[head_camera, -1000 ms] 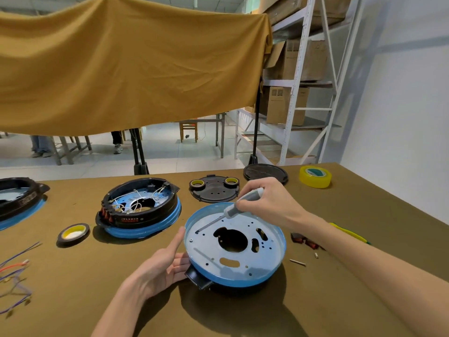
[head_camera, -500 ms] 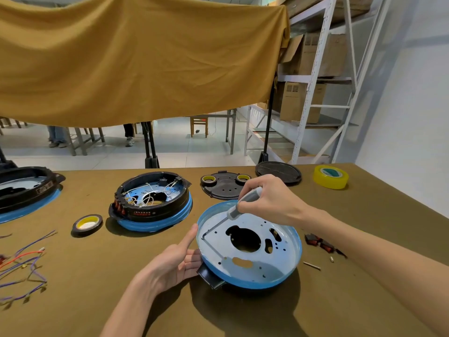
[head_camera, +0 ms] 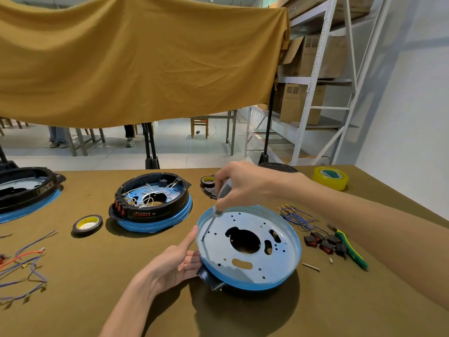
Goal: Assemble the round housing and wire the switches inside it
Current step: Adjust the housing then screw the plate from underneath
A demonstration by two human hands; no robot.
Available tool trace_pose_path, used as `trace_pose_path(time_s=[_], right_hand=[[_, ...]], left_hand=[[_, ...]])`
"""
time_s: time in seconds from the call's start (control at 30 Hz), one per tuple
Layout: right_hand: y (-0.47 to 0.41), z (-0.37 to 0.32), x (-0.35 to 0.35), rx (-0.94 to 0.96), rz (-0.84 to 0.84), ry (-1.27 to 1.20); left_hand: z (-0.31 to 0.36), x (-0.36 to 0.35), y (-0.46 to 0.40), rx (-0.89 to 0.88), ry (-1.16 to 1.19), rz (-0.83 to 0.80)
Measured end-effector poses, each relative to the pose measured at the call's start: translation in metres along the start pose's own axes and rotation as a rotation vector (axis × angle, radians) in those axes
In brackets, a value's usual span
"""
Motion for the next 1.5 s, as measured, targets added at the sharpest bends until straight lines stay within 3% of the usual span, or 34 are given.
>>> trace_pose_path(time_s=[0.17,0.37,0.5,0.57,0.67,0.8,0.93,1.1,1.23,1.37,1.5], right_hand=[[-0.031,-0.023,0.002,0.020,-0.067,0.112],[-0.050,-0.018,0.008,-0.014,0.048,0.329],[-0.051,-0.015,0.007,-0.051,-0.134,0.193],[-0.051,-0.018,0.006,-0.039,-0.118,0.182],[-0.055,-0.024,0.005,-0.027,-0.036,0.354],[-0.052,-0.027,0.010,-0.066,-0.216,0.165],[-0.055,-0.026,0.006,-0.035,-0.094,0.334],[-0.050,-0.021,0.010,-0.081,-0.233,0.111],[-0.053,-0.021,0.004,-0.059,-0.131,0.307],[-0.047,-0.023,0.008,-0.076,-0.253,0.150],[-0.049,-0.024,0.005,-0.041,-0.141,0.301]], left_hand=[[-0.001,0.003,-0.002,0.016,-0.005,0.000],[-0.001,0.004,-0.001,-0.009,-0.025,0.019],[0.002,0.001,0.001,-0.010,-0.025,0.025],[0.003,0.000,0.003,-0.008,-0.043,0.031],[0.004,0.000,0.005,-0.002,-0.039,0.039],[0.004,-0.003,0.007,-0.001,-0.053,0.055],[0.004,-0.003,0.009,-0.022,-0.066,0.077],[0.005,-0.005,0.009,-0.035,-0.056,0.056],[0.006,-0.007,0.012,-0.027,-0.050,0.077],[0.006,-0.009,0.015,-0.028,-0.032,0.048],[0.008,-0.009,0.017,-0.030,-0.034,0.073]])
Point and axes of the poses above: each hand's wrist, its own y-axis away from the middle knuckle, its own x-axis out of the back of the hand, z = x × y, the point moved 4 cm from there along -y, towards the middle knuckle, and after that the axes turned 1 degree about z, right-handed, at the moved point
